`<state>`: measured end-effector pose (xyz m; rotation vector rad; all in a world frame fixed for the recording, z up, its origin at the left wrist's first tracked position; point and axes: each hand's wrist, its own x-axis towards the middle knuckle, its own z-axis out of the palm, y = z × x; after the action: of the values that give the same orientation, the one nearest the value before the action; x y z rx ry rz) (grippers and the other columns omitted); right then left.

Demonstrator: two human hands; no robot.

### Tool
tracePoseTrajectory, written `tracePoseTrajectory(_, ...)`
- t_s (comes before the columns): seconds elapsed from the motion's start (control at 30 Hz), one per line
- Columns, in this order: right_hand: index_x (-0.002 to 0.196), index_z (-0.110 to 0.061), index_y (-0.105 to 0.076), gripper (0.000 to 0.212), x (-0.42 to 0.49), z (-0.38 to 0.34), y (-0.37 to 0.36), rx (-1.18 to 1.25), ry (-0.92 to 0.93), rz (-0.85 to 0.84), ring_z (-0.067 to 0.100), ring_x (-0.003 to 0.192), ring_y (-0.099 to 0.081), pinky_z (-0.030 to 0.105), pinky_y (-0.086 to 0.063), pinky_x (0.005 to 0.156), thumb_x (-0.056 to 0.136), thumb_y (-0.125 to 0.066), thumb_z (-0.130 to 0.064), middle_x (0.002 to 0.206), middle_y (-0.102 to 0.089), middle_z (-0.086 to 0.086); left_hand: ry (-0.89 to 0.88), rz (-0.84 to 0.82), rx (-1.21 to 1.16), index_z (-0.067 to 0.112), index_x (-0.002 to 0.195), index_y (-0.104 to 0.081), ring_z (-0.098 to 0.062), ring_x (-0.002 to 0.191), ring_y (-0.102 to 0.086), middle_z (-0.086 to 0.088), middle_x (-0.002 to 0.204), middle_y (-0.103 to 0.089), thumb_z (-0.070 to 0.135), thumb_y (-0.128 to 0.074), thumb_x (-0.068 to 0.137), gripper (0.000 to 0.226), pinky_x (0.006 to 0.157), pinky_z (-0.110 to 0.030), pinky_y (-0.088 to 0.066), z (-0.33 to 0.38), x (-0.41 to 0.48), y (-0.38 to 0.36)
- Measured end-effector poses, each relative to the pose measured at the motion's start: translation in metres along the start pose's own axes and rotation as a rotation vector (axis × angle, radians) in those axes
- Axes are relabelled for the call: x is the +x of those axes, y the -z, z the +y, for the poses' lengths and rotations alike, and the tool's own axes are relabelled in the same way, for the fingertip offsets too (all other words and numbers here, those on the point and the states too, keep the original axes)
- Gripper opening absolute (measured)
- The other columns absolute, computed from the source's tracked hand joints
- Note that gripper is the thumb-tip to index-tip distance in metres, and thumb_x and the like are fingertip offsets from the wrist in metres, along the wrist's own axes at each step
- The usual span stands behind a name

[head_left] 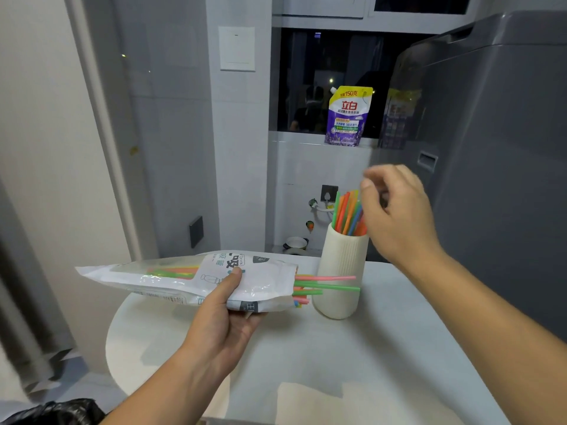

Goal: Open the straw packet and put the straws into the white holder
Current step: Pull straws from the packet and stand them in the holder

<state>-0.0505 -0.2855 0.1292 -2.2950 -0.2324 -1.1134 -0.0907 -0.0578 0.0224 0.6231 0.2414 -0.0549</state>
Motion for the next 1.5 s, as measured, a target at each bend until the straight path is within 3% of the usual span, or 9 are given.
tracePoseTrajectory(0.13,0.070,-0.016,-0.052,0.037,-0.055,-0.007,-0.005,0.097,-0.227,-0.164,0.019,0.070,-0.049,0.035,-0.035,0.062,0.100,-0.043,-0.037,0.072,-0.053,-0.003,-0.013,-0.041,0.006,0.015,0.123,-0.063,-0.023,0.097,-0.077,-0.009,0.109,-0.080,0.012,-0.063,0.096,0.027,0.084,-0.054,-0.061,0.001,-0.002,-0.002)
tracePoseTrajectory(0.23,0.089,-0.024,-0.061,0.037,-0.084,-0.005,-0.018,0.289,-0.588,-0.434,0.019,0.073,-0.065,0.033,-0.051,0.066,0.098,-0.042,-0.054,0.091,-0.067,0.000,-0.036,-0.071,0.040,0.015,0.129,-0.062,-0.024,0.106,-0.075,-0.009,0.116,-0.078,0.014,-0.063,0.096,0.032,0.093,-0.054,-0.058,-0.001,-0.003,-0.004)
tracePoseTrajectory(0.37,0.101,-0.014,-0.069,0.024,-0.101,-0.008,-0.026,0.743,-0.877,-0.512,0.020,0.053,-0.059,0.029,-0.049,0.049,0.095,-0.061,-0.037,0.092,-0.069,0.017,-0.060,-0.107,0.132,0.013,0.131,-0.064,-0.025,0.111,-0.072,-0.010,0.122,-0.076,0.016,-0.065,0.094,0.036,0.084,-0.050,-0.062,-0.007,-0.004,-0.006)
tracePoseTrajectory(0.5,0.099,-0.005,-0.073,0.015,-0.102,-0.008,-0.027,0.880,-0.938,-0.485,0.015,0.050,-0.058,0.024,-0.050,0.045,0.091,-0.069,-0.017,0.077,-0.067,0.013,-0.092,-0.098,0.166,0.012,0.132,-0.063,-0.026,0.111,-0.072,-0.011,0.123,-0.075,0.014,-0.066,0.093,0.039,0.079,-0.047,-0.063,-0.011,-0.003,-0.005)
tracePoseTrajectory(0.7,0.091,0.004,-0.069,0.007,-0.101,-0.008,-0.026,0.964,-1.003,-0.462,0.031,0.074,-0.069,0.023,-0.054,0.049,0.088,-0.069,-0.002,0.090,-0.068,0.024,-0.094,-0.083,0.159,0.013,0.130,-0.064,-0.025,0.106,-0.073,-0.010,0.122,-0.075,0.014,-0.066,0.094,0.036,0.075,-0.044,-0.064,-0.010,0.000,-0.003)
tracePoseTrajectory(0.8,0.085,0.002,-0.066,0.005,-0.096,-0.004,-0.020,1.002,-1.041,-0.423,0.021,0.058,-0.062,0.024,-0.054,0.048,0.089,-0.064,0.003,0.081,-0.063,0.021,-0.082,-0.073,0.135,0.014,0.128,-0.065,-0.024,0.109,-0.073,-0.009,0.121,-0.076,0.014,-0.066,0.093,0.035,0.082,-0.050,-0.063,-0.006,0.001,-0.001)
tracePoseTrajectory(1.03,0.102,0.000,-0.065,0.026,-0.099,-0.004,-0.015,0.937,-0.988,-0.492,0.018,0.051,-0.060,0.025,-0.052,0.046,0.087,-0.073,-0.020,0.084,-0.066,0.019,-0.072,-0.070,0.124,0.014,0.129,-0.065,-0.024,0.107,-0.074,-0.009,0.121,-0.076,0.014,-0.066,0.093,0.036,0.080,-0.049,-0.063,-0.007,0.001,-0.001)
tracePoseTrajectory(1.3,0.085,-0.002,-0.059,0.007,-0.096,-0.001,-0.015,0.982,-0.996,-0.438,0.015,0.048,-0.054,0.022,-0.045,0.042,0.092,-0.061,0.000,0.064,-0.061,0.012,-0.078,-0.061,0.094,0.015,0.129,-0.064,-0.020,0.101,-0.076,-0.007,0.117,-0.078,0.013,-0.067,0.092,0.037,0.073,-0.045,-0.064,-0.006,0.003,0.000)
tracePoseTrajectory(1.5,0.097,-0.003,-0.064,0.024,-0.103,-0.005,-0.021,0.886,-0.962,-0.495,0.014,0.047,-0.052,0.024,-0.042,0.042,0.087,-0.074,-0.023,0.079,-0.063,0.016,-0.075,-0.080,0.111,0.016,0.128,-0.064,-0.021,0.102,-0.076,-0.006,0.116,-0.078,0.012,-0.065,0.094,0.034,0.073,-0.045,-0.064,-0.010,0.001,-0.002)
